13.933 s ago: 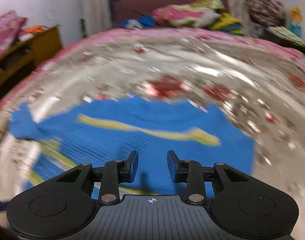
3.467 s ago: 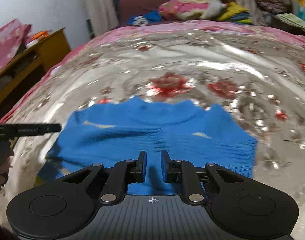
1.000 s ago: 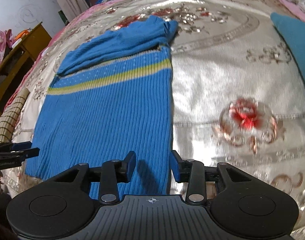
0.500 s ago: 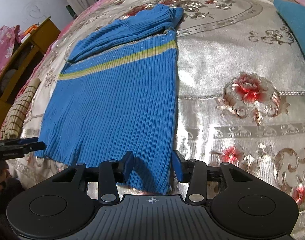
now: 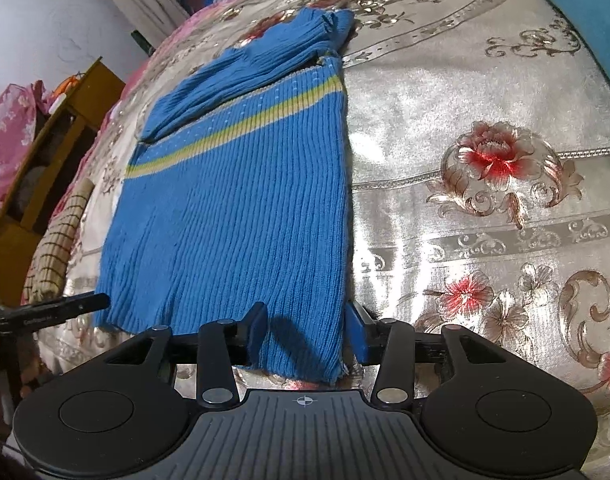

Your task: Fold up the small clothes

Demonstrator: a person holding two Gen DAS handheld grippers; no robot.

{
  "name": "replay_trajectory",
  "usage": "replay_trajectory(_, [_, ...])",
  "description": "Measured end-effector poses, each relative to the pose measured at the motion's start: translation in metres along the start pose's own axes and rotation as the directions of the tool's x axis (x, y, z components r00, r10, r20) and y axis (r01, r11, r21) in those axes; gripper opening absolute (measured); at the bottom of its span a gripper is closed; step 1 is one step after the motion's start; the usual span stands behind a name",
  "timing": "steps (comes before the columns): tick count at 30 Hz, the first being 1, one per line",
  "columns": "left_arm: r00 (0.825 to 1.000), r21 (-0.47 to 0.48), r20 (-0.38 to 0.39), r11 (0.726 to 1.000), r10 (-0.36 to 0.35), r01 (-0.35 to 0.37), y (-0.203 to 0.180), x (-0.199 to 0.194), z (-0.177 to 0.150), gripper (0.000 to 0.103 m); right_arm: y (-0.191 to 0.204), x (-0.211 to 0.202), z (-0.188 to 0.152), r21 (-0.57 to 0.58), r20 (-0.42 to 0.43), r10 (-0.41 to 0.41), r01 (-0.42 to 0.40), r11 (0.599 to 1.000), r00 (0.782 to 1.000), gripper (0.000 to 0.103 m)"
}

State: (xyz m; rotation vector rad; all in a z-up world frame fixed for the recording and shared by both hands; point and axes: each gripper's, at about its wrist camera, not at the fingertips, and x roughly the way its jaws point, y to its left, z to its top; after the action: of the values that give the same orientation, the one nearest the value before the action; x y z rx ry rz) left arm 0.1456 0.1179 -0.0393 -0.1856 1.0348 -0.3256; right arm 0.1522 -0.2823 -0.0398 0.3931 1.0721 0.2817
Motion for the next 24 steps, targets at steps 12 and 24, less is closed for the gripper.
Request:
replay_trajectory(12, [0.999, 0.025, 0.014, 0.999, 0.037, -0.037, 0.003, -0.001, 0.001, 0.017, -0.001, 0.010, 0.005, 0.041, 0.013, 0.048, -0.048, 0.998, 0.999, 0.023])
replay_trajectory(24, [0.980, -0.196, 0.116, 0.963, -0.164, 0.184, 0.027, -0.007, 0.021, 0.012, -0.006, 0.005, 0.012, 0.180, 0.094, 0.217, -0.231, 0.956, 0.972, 0.007])
